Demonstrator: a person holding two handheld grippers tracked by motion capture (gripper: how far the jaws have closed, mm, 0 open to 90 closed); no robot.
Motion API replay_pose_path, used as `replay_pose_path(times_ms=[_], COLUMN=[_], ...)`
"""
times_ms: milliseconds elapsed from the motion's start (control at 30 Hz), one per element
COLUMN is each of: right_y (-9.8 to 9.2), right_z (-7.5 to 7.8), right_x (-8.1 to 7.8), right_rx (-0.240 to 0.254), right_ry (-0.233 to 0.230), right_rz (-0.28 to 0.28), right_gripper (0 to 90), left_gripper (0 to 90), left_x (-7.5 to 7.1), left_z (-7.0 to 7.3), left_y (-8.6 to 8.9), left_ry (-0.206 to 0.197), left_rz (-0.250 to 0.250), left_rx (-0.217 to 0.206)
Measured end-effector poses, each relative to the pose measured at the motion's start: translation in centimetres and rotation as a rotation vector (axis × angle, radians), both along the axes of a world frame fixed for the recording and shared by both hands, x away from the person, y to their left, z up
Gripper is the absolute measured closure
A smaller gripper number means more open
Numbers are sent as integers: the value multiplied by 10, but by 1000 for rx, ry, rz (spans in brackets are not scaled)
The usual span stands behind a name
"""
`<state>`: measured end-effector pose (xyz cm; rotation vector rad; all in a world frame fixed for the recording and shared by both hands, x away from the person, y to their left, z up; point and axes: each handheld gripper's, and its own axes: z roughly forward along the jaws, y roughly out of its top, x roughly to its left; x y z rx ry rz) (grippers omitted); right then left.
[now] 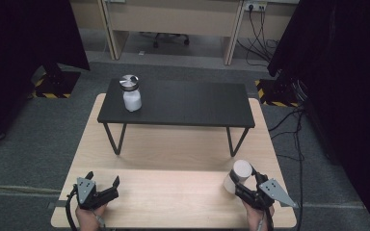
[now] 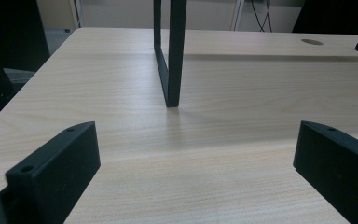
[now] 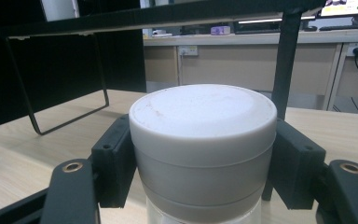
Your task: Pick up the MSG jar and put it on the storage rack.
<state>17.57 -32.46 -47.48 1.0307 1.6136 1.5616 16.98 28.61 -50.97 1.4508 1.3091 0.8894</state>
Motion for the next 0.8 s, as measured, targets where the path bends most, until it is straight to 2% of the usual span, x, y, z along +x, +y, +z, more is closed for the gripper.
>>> replay_pose_path(times_ms=[67, 333, 567, 800], right_y=[-1, 4, 8, 11], right_z=[4, 19, 35, 50], right_x=[2, 8, 14, 18], right_rx=[13, -9, -21, -25], right_ry=[3, -13, -23, -35], right_rz=[2, 18, 37, 40], right_gripper=[336, 337, 337, 337], left_gripper=[0, 0, 0, 0], left_x=[0, 0, 1, 0], left_z=[0, 0, 1, 1], left_y=[0, 0, -2, 0], left_ry=[1, 0, 8, 6], left_rz=[-1, -2, -8, -8], left_rx=[1, -3, 15, 7])
